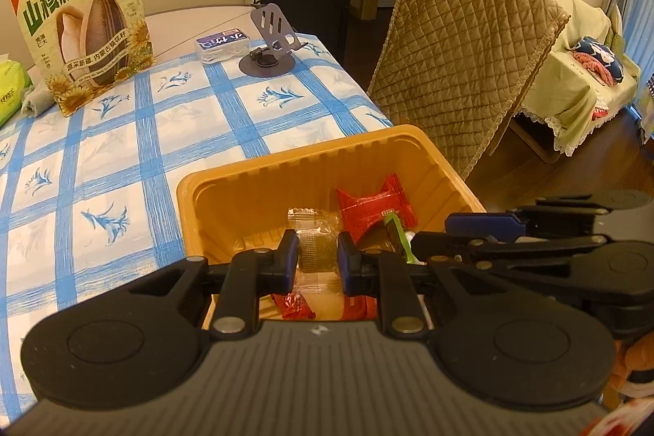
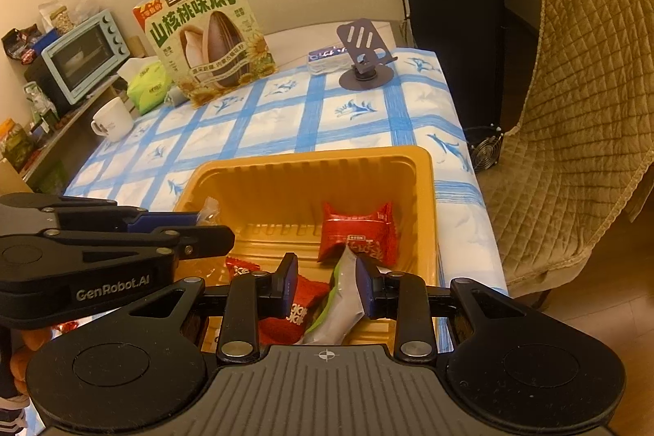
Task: Organize snacks
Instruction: 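Lower both tools into the tray and open them to release the candies, then withdraw both tools from the tray toward the last candies on the cloth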
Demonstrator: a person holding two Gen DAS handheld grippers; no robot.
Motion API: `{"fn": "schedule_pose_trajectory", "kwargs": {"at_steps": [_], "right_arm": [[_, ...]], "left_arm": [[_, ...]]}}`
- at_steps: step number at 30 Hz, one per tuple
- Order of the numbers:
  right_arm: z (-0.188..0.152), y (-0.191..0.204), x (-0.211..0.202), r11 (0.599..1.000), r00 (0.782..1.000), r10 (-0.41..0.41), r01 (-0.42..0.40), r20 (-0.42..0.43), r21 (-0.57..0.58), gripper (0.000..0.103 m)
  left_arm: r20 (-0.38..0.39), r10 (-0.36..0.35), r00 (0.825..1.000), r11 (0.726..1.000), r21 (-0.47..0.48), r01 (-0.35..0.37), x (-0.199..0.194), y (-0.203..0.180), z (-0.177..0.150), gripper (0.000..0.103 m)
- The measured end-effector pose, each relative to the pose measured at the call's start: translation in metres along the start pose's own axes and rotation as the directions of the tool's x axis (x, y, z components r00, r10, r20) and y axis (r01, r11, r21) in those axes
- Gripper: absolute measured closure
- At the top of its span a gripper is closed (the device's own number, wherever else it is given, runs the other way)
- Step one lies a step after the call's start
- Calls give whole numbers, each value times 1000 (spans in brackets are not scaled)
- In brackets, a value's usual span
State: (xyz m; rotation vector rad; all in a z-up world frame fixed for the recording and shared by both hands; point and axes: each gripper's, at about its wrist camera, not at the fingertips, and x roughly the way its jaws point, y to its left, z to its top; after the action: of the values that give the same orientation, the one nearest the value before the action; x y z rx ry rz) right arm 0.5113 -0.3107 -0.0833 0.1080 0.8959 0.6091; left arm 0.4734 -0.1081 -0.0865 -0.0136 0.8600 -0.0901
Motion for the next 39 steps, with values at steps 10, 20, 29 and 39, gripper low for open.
{"fn": "schedule_pose_trajectory", "kwargs": {"at_steps": [10, 20, 29, 39], "right_arm": [[-4, 2, -6, 1000, 1000, 5, -6, 5, 7, 70], [-17, 8, -33, 999, 999, 28, -29, 33, 26, 45], [-31, 18, -69, 999, 998, 11, -14, 69, 45, 22], [-55, 41, -113, 999, 996, -2, -1, 84, 39, 17]], "left_arm": [[-6, -16, 1000, 999, -46, 15, -10, 10, -5, 69], [11, -28, 1000, 994, -106, 29, -52, 22, -24, 55], [54, -38, 998, 989, -139, 46, -101, 24, -43, 47], [68, -25, 997, 988, -153, 35, -154, 27, -81, 42]]}}
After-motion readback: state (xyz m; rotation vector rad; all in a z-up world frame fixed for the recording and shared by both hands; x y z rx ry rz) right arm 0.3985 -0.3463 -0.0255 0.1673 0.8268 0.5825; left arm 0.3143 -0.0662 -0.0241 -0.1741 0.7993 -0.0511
